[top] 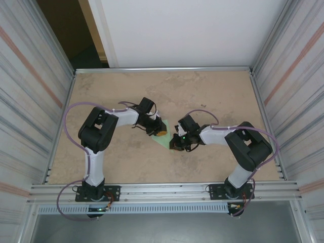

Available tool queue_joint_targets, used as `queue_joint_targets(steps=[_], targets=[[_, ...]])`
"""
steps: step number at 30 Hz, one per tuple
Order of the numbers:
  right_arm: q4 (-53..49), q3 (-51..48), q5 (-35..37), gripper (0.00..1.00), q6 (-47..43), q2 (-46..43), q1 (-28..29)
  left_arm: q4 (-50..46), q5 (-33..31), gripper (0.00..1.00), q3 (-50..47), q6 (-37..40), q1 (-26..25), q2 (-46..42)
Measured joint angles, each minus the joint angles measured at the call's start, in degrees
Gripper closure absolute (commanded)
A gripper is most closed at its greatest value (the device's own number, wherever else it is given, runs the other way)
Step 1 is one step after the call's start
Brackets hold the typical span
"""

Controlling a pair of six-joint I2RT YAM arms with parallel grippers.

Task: Fold a paper plane with a square sheet of paper (pick it up from the middle)
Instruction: Fourth fold the wing at the center of the table.

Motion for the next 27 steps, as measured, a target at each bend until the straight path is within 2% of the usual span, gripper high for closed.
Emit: queue_joint_targets(steps=[14, 21, 27], targets=[[-1.4, -4.9, -0.4, 0.90, -0.2, -5.2, -0.1, -0.7, 0.0, 0.85, 0.5, 0.0, 0.0, 0.2], [-5.7, -3.5, 1.5, 0.90, -1.4, -14.3, -1.0, -0.7, 0.0, 0.85, 0.5, 0.0, 0.0, 0.2], [-4.2, 3.5, 2.8, 0.96, -1.7, -8.0, -0.7, -0.9, 0.0, 0.85, 0.6, 0.0, 0.0, 0.2]])
